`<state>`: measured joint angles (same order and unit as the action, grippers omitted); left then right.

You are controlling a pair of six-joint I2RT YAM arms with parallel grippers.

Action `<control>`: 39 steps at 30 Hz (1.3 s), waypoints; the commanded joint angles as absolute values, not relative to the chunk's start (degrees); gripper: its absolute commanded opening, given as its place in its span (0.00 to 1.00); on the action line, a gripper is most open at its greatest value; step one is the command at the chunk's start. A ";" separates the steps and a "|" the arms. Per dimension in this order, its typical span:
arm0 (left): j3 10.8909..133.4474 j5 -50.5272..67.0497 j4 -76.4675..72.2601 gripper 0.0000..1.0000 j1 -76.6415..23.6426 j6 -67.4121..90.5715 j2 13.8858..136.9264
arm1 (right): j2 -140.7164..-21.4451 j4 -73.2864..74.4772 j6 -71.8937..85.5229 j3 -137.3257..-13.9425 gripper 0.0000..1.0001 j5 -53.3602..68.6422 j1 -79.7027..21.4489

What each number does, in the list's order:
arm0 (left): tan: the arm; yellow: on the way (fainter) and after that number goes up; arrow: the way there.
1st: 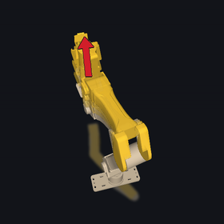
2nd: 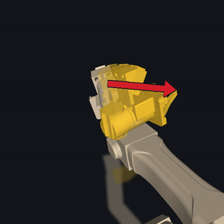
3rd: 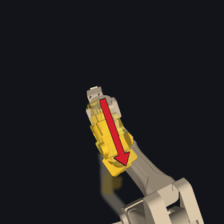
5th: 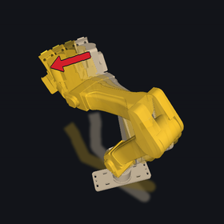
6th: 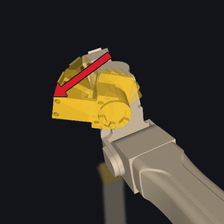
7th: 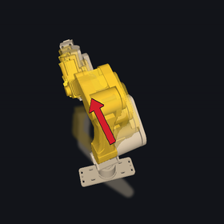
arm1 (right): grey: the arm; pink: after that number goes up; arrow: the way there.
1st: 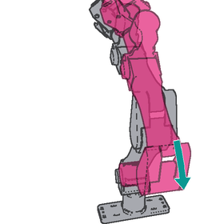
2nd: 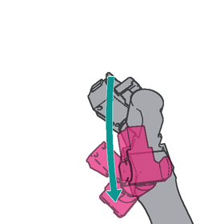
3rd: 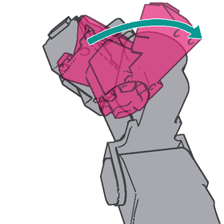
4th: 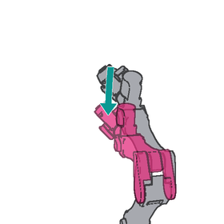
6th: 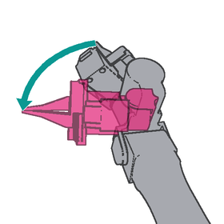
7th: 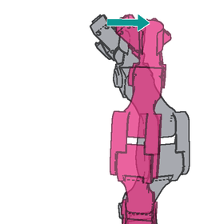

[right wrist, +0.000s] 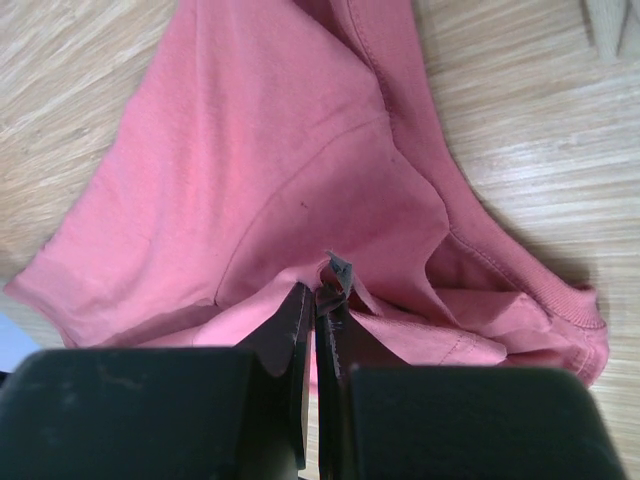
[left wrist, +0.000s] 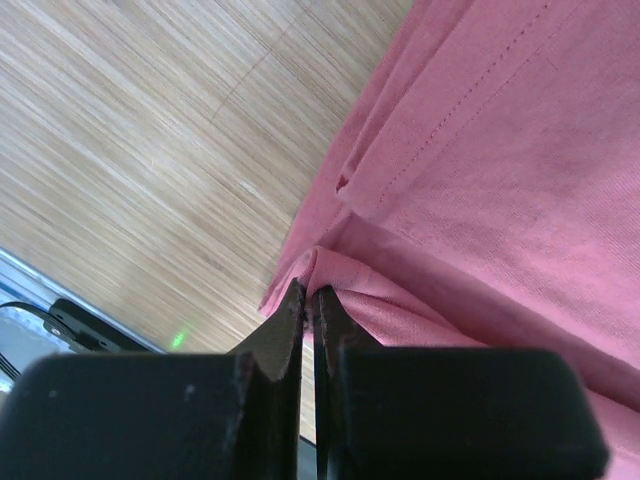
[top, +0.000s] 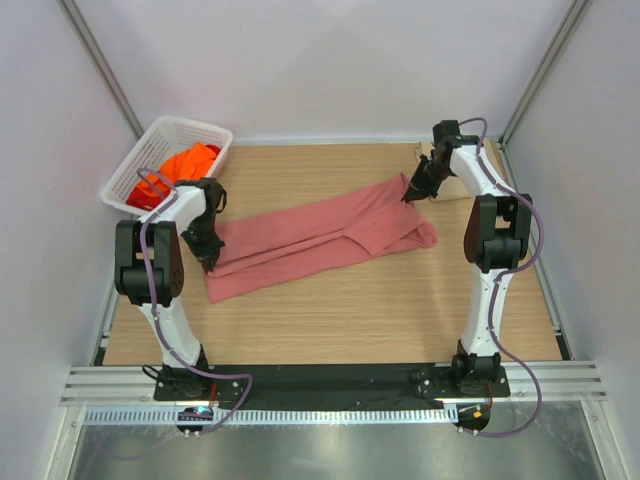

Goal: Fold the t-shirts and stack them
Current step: Fold the tshirt

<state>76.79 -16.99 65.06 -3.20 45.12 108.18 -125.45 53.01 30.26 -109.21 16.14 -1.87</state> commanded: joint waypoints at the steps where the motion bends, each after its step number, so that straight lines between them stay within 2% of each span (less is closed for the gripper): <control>1: 78.75 -19.34 65.13 0.00 -2.20 44.03 108.46 | -126.12 53.44 29.62 -112.94 0.02 16.79 -1.41; 8: 79.89 -19.34 64.69 0.00 -2.11 43.68 108.81 | -127.26 52.21 30.06 -113.03 0.02 18.89 -0.88; 14: 81.91 -19.07 64.78 0.00 -2.02 42.89 110.91 | -129.02 51.59 30.67 -114.34 0.11 19.60 -0.70; 17: 83.23 -19.60 65.39 0.04 -1.93 42.80 110.92 | -129.90 51.42 31.28 -115.48 0.13 19.77 -0.70; 18: 83.75 -20.30 66.26 0.12 -1.93 42.80 110.74 | -130.77 51.42 31.46 -116.71 0.15 20.04 -0.70; 20: 85.77 -20.56 67.67 0.17 -1.93 42.80 109.26 | -132.01 52.64 31.64 -118.90 0.20 20.82 -0.18; 21: 86.30 -21.70 68.28 0.25 -1.93 42.80 108.38 | -133.06 53.34 31.55 -121.79 0.30 21.09 0.78; 22: 86.74 -22.40 69.60 0.30 -1.93 42.80 107.33 | -133.50 54.13 31.29 -123.38 0.34 21.44 0.88; 27: 87.63 -25.75 72.86 0.52 -1.93 41.31 98.55 | -132.02 62.57 26.30 -129.90 0.45 17.43 1.41; 29: 86.84 -24.71 73.21 0.54 -1.93 40.78 96.16 | -127.64 64.07 25.05 -127.46 0.45 15.65 1.23; 34: 76.83 -11.36 65.76 0.54 -2.63 39.28 88.26 | -115.06 55.82 25.57 -106.11 0.50 18.18 0.62; 39: 68.30 8.06 52.67 0.47 -4.91 39.72 87.36 | -110.75 50.02 26.63 -94.68 0.54 23.02 0.35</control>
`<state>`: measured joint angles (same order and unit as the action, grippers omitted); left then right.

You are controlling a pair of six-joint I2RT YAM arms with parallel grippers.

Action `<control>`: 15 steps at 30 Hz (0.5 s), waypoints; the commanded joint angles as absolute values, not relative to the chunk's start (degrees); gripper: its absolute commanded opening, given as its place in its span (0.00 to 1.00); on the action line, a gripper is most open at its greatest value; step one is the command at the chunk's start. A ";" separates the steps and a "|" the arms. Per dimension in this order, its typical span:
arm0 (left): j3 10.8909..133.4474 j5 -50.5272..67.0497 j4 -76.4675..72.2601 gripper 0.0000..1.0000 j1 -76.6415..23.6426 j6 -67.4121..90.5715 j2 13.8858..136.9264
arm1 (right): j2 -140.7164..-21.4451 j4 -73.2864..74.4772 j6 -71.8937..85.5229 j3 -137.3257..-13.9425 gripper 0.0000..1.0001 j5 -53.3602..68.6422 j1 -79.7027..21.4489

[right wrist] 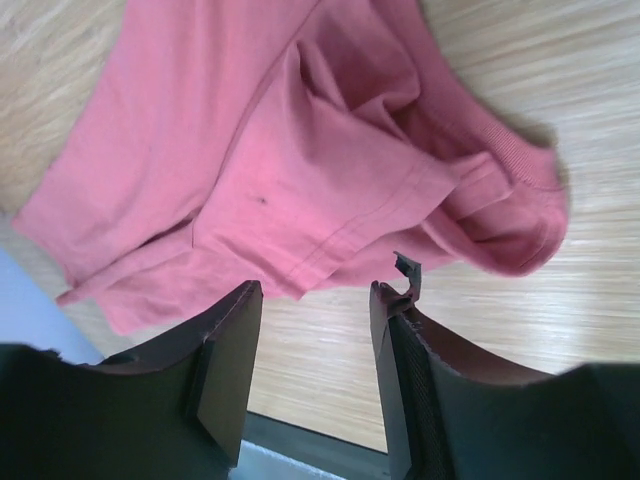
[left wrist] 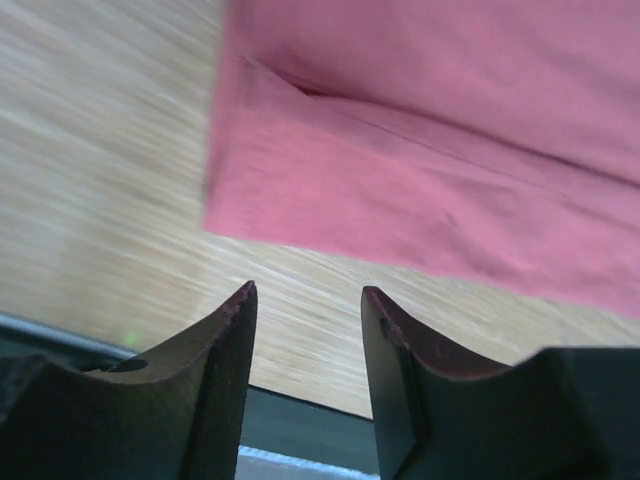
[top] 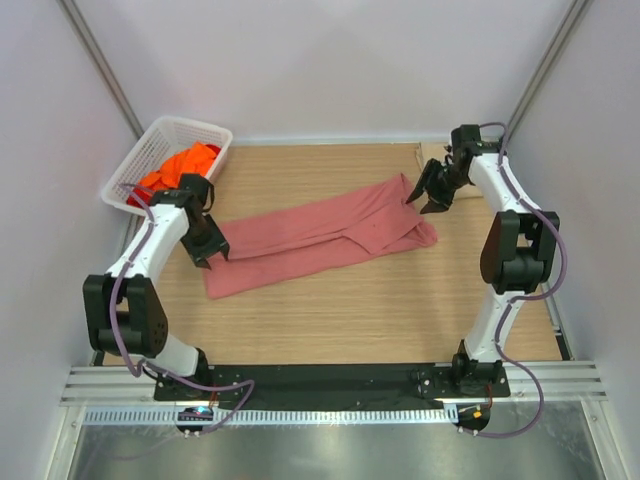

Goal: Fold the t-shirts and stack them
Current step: Fold the tshirt

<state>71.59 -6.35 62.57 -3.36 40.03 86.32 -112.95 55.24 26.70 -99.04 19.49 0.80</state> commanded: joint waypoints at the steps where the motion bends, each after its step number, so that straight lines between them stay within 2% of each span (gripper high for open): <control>1: 67.42 9.22 51.78 0.45 -5.27 40.16 88.76 | -110.57 49.40 26.89 -93.53 0.54 23.29 0.26; 8: 68.55 10.46 50.62 0.42 -7.65 39.55 94.65 | -110.12 40.00 26.46 -83.77 0.55 22.50 -1.93; 15: 68.64 10.20 52.73 0.42 -7.65 38.06 93.78 | -111.71 33.05 25.05 -83.06 0.58 21.01 -2.55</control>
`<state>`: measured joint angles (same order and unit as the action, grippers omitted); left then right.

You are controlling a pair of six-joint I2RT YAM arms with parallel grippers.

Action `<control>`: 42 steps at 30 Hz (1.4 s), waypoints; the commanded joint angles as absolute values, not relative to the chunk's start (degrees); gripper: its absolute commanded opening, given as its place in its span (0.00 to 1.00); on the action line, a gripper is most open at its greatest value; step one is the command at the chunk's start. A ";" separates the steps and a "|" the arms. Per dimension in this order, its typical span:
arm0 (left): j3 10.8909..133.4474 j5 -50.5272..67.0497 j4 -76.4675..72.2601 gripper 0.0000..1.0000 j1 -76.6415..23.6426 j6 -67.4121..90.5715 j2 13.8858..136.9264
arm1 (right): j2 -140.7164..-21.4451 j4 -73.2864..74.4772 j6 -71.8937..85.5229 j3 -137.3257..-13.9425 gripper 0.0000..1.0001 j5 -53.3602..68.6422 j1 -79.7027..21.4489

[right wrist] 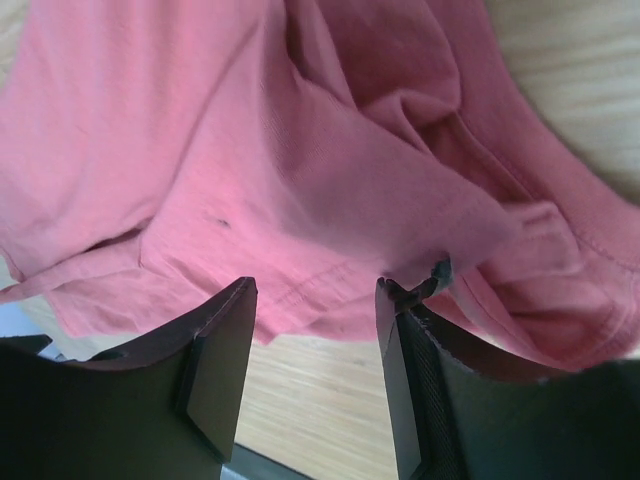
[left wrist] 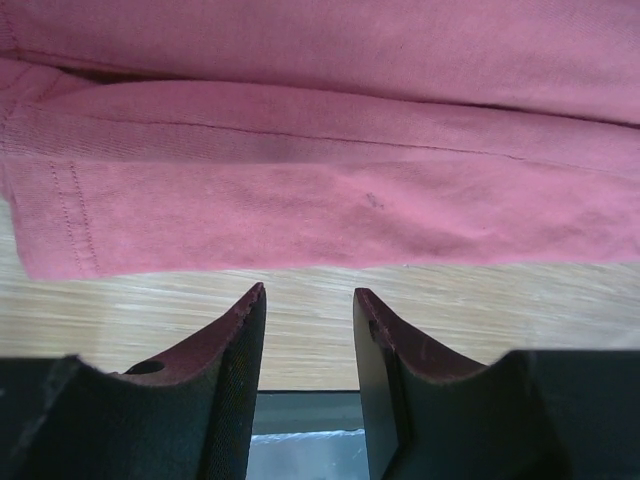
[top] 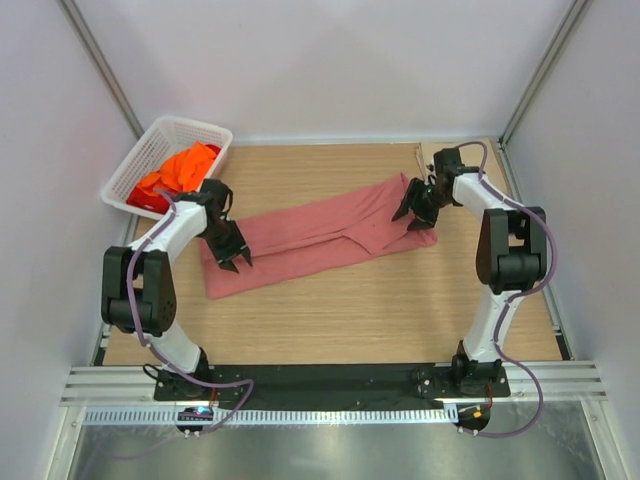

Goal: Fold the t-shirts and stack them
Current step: Fold the tshirt

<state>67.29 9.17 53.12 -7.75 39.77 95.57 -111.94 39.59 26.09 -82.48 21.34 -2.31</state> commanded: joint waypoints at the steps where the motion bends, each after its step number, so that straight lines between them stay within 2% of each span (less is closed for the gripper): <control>1: 68.56 9.67 53.43 0.42 -7.65 37.88 93.61 | -112.41 33.83 25.31 -83.23 0.58 20.48 -2.55; 12: 69.08 9.32 54.58 0.43 -7.65 36.47 93.51 | -107.67 37.00 23.29 -80.60 0.62 16.79 -3.95; 15: 69.61 9.14 54.58 0.43 -7.65 36.21 94.13 | -106.17 34.81 23.47 -77.52 0.68 16.08 -3.95; 27: 69.61 9.06 56.16 0.43 -7.56 35.33 93.34 | -109.77 24.18 29.96 -75.15 0.69 19.68 -5.01; 36: 68.99 9.23 56.25 0.43 -7.65 35.42 92.64 | -115.66 18.03 40.77 -83.22 0.66 21.97 -9.49; 41: 68.82 9.93 55.55 0.43 -7.56 36.03 91.76 | -121.09 6.69 56.94 -95.24 0.64 24.60 -15.99; 42: 68.64 10.19 55.55 0.44 -7.65 36.21 91.84 | -121.98 9.03 56.08 -103.80 0.64 24.52 -16.69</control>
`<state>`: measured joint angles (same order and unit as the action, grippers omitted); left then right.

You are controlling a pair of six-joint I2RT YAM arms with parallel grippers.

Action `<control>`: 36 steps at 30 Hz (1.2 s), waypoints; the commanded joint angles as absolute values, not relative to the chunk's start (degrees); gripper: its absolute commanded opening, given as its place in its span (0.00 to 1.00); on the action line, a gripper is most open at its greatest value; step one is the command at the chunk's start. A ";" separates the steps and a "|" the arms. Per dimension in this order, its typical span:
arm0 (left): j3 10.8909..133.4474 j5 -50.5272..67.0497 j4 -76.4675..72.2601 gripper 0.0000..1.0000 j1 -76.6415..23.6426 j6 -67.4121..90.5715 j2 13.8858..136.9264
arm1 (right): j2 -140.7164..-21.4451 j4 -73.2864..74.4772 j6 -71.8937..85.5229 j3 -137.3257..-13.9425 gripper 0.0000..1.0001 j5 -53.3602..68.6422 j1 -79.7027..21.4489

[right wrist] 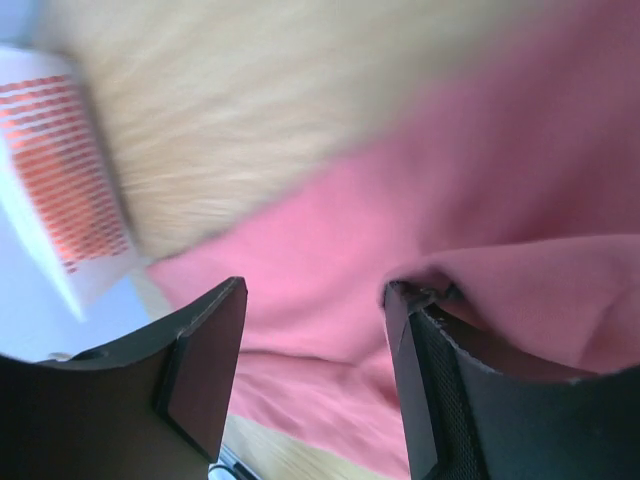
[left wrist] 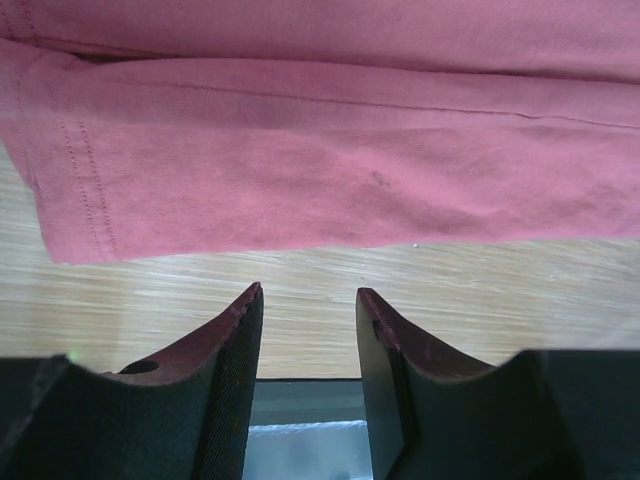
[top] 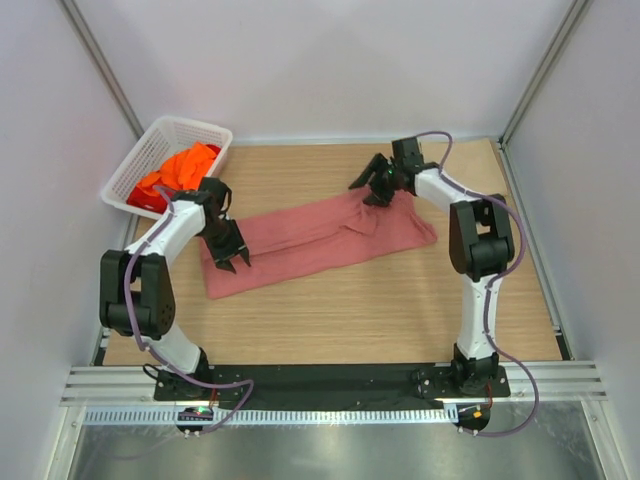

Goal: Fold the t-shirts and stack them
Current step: Fold the tshirt

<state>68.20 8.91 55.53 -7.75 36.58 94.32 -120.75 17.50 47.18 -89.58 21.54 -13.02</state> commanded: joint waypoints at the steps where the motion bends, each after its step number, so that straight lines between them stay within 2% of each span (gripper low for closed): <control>1: 68.64 10.46 55.55 0.44 -7.65 36.56 91.93 | -122.78 12.53 51.98 -107.98 0.64 23.83 -16.96; 4: 67.77 10.90 54.58 0.44 -8.08 36.65 91.06 | -123.92 23.97 46.51 -115.03 0.67 23.29 -16.18; 7: 66.36 11.60 53.35 0.46 -8.09 36.56 89.47 | -124.98 35.40 39.48 -115.84 0.70 21.80 -14.68; 8: 66.18 11.60 53.52 0.46 -8.09 36.56 89.30 | -124.98 38.20 35.90 -115.14 0.74 21.01 -14.59; 18: 67.58 12.48 53.79 0.47 -8.09 34.63 91.23 | -112.86 39.46 25.32 -94.95 0.73 9.94 -11.96; 23: 69.26 9.06 55.72 0.47 -8.00 33.31 93.25 | -108.21 44.64 18.03 -91.94 0.62 4.31 -7.56; 24: 69.43 8.18 55.98 0.47 -7.82 33.14 93.60 | -107.76 45.26 17.23 -91.15 0.59 3.70 -6.95; 25: 69.43 7.74 56.25 0.47 -7.65 33.05 94.04 | -107.14 45.79 16.10 -90.62 0.47 3.34 -6.25; 27: 69.52 5.37 57.91 0.46 -6.86 33.66 94.31 | -105.82 46.67 16.43 -88.43 0.42 3.69 -3.88; 29: 68.30 2.48 58.88 0.46 -6.24 36.02 93.26 | -105.21 46.67 16.26 -87.02 0.43 3.00 -2.82; 33: 62.15 1.50 58.01 0.47 -3.52 40.68 88.08 | -106.16 46.85 15.12 -86.05 0.53 0.97 -1.41; 36: 57.40 1.41 57.13 0.44 -1.24 43.59 86.40 | -108.19 46.93 14.33 -86.92 0.54 1.84 -0.70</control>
